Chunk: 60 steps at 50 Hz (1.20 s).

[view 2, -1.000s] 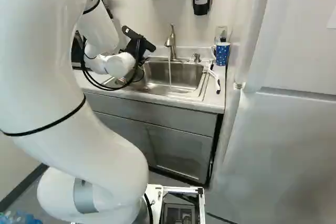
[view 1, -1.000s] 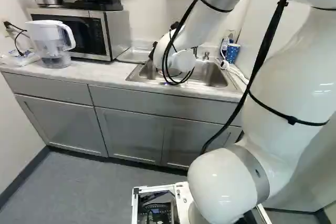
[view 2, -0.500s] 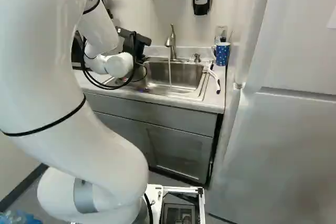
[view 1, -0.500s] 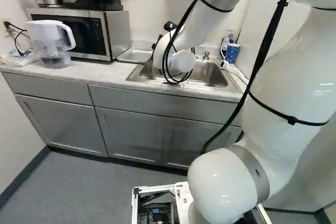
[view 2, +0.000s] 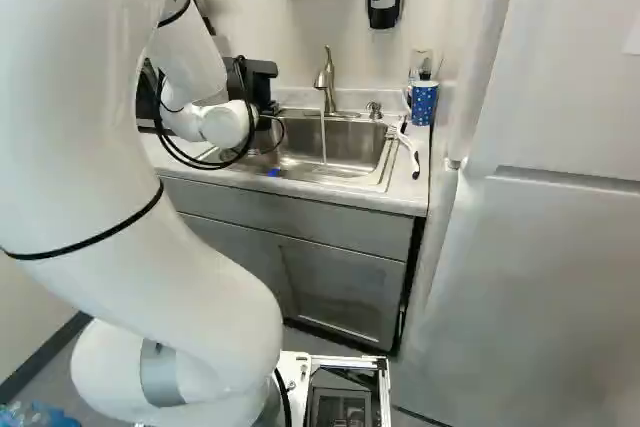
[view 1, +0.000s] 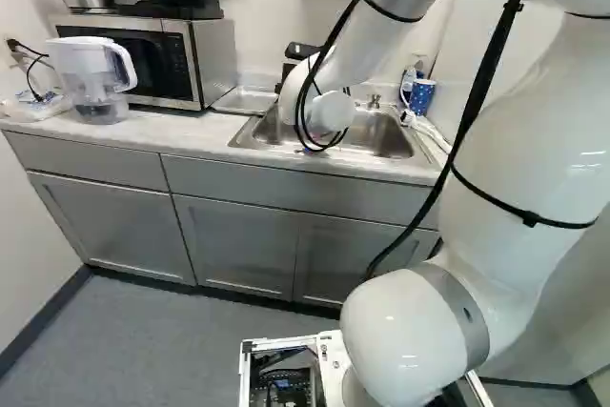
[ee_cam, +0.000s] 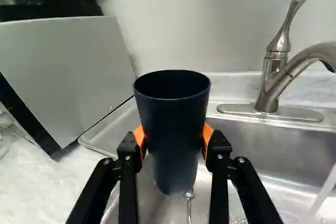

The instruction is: Rinse the cup and place it in the tray

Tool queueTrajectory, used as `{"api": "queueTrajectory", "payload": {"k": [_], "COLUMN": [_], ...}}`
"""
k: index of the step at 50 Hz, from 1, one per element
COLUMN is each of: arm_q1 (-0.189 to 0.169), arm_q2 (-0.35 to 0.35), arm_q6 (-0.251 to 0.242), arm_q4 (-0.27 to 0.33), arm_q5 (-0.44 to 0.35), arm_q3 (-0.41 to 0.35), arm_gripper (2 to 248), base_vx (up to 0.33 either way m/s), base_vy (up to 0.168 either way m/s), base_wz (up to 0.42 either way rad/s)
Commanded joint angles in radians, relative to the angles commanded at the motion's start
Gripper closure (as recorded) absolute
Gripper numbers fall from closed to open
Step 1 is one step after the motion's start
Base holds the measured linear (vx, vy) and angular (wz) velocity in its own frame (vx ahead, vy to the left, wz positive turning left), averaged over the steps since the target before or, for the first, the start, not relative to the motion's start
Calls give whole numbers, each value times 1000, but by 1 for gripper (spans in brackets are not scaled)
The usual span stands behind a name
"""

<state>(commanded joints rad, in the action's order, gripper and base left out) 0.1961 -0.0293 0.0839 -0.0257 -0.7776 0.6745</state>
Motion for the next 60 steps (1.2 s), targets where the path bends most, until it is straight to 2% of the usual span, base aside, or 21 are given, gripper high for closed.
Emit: {"api": "queueTrajectory", "payload": {"k": [7,28,60], "arm_q1": [0,2,49], "arm_q2": [0,-6,-152], "arm_q6": [-73,-73,-73], "arm_q4": [0,0,0], "arm_q5": [0,0,0], "arm_q3": [0,6,162], "arm_gripper": [127,127,127], "base_vx": [0,0,0], "base_vy": [0,0,0], "base_wz": [0,0,0]}}
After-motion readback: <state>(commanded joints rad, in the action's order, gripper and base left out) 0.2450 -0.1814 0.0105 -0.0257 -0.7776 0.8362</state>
